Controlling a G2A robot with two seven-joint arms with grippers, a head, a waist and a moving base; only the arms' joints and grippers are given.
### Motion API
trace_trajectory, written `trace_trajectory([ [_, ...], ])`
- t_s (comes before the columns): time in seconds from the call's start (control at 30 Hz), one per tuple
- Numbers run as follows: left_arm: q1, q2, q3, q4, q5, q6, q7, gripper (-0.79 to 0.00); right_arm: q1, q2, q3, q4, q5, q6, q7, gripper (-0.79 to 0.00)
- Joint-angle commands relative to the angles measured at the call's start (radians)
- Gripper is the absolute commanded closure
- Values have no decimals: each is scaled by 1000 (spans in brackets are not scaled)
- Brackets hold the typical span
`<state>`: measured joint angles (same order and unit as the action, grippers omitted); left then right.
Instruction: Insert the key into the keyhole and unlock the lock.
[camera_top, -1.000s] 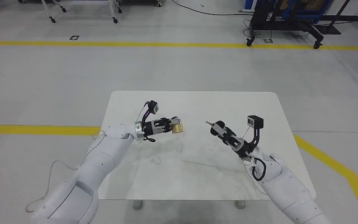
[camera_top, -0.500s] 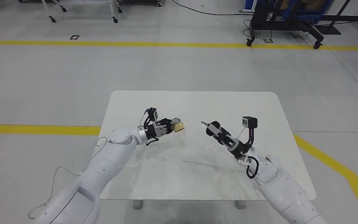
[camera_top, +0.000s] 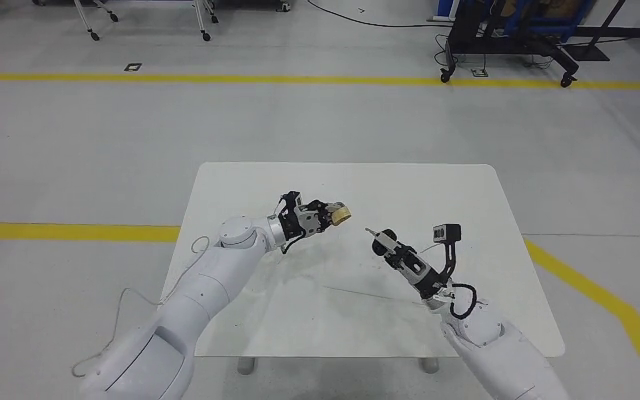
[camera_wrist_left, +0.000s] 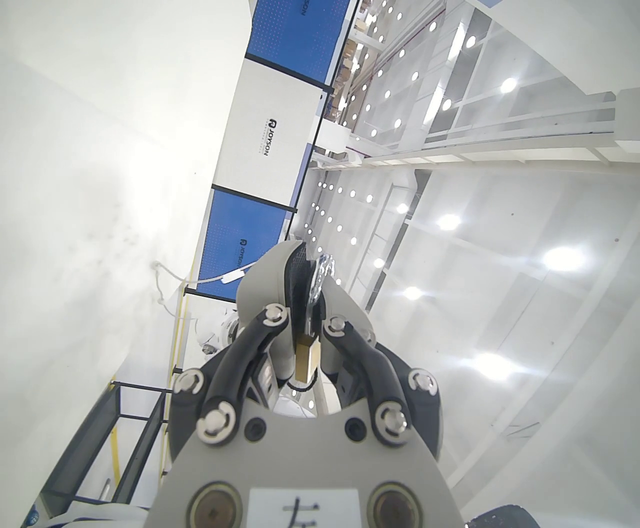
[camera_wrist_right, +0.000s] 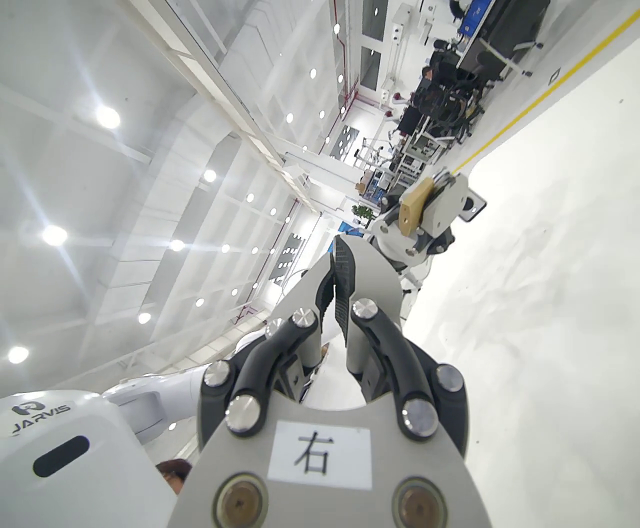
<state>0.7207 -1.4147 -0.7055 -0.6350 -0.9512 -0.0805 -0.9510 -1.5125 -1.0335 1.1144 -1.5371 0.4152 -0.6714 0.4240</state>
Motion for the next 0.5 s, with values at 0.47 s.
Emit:
trace_trajectory([
  [0.47, 0, 0, 0, -1, 1, 0, 1, 0, -2, -4, 1, -16, -62, 49, -70, 0],
])
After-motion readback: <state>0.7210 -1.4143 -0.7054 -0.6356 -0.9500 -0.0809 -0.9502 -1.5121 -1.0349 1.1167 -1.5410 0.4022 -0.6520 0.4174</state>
